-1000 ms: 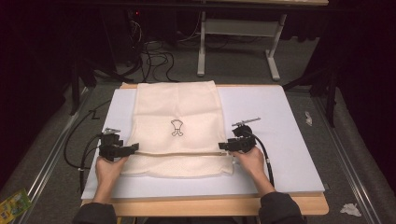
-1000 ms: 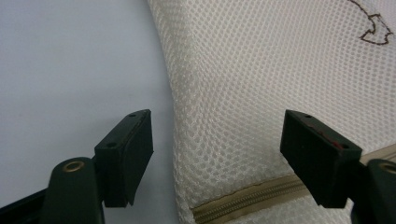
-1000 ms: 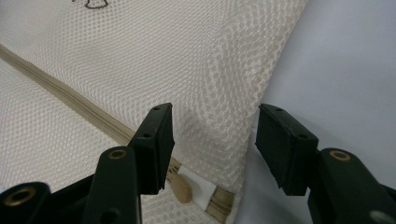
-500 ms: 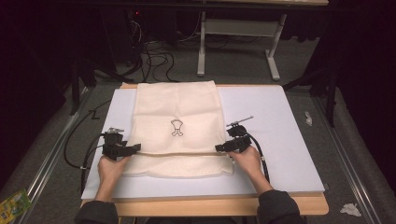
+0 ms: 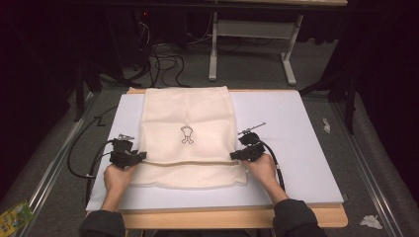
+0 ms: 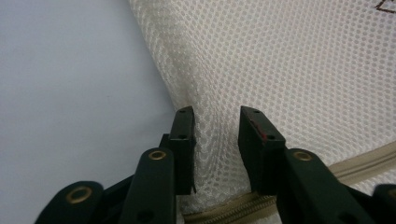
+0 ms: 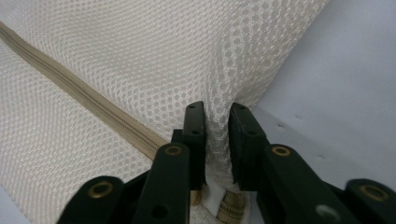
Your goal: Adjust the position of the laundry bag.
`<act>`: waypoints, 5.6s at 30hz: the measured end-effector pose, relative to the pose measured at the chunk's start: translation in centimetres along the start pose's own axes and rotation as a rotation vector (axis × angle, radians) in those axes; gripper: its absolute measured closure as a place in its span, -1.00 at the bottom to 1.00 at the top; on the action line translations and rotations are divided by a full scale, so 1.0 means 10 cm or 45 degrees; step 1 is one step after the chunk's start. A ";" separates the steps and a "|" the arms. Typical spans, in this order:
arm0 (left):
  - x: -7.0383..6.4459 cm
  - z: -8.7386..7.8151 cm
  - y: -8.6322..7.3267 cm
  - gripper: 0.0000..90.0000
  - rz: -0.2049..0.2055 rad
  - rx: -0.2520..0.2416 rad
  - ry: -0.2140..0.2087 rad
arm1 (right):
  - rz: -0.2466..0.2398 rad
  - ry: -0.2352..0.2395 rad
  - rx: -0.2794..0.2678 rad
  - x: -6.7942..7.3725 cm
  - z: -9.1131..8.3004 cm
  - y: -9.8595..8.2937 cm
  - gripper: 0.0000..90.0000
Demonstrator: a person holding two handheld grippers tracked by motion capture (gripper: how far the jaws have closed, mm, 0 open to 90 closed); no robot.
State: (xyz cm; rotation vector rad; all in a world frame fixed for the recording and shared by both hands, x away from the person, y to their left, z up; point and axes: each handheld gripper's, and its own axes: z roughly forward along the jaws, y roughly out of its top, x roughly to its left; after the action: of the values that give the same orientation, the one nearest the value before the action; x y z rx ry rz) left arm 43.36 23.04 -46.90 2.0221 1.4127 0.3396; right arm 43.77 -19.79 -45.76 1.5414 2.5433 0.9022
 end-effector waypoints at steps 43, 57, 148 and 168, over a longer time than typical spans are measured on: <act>-0.50 0.02 0.33 0.92 0.117 -0.140 -0.094 | 0.037 -0.032 -0.197 -0.36 -0.48 -0.33 0.96; -0.72 0.08 0.39 0.92 0.162 -0.160 -0.133 | 0.071 -0.072 -0.220 -0.53 -0.65 -0.46 0.96; -1.02 0.16 0.10 0.01 0.263 -0.120 -0.122 | 0.122 0.027 -0.142 -0.62 -0.88 -0.45 0.95; -1.57 0.13 0.30 0.08 0.366 -0.156 -0.308 | 0.076 0.016 -0.174 -0.49 -0.98 -0.33 0.95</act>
State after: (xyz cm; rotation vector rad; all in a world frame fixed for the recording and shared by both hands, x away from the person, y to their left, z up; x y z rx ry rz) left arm 40.16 7.63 -43.73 2.0856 0.9352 0.2842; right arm 40.54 -29.45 -40.57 1.5840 2.3990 1.0712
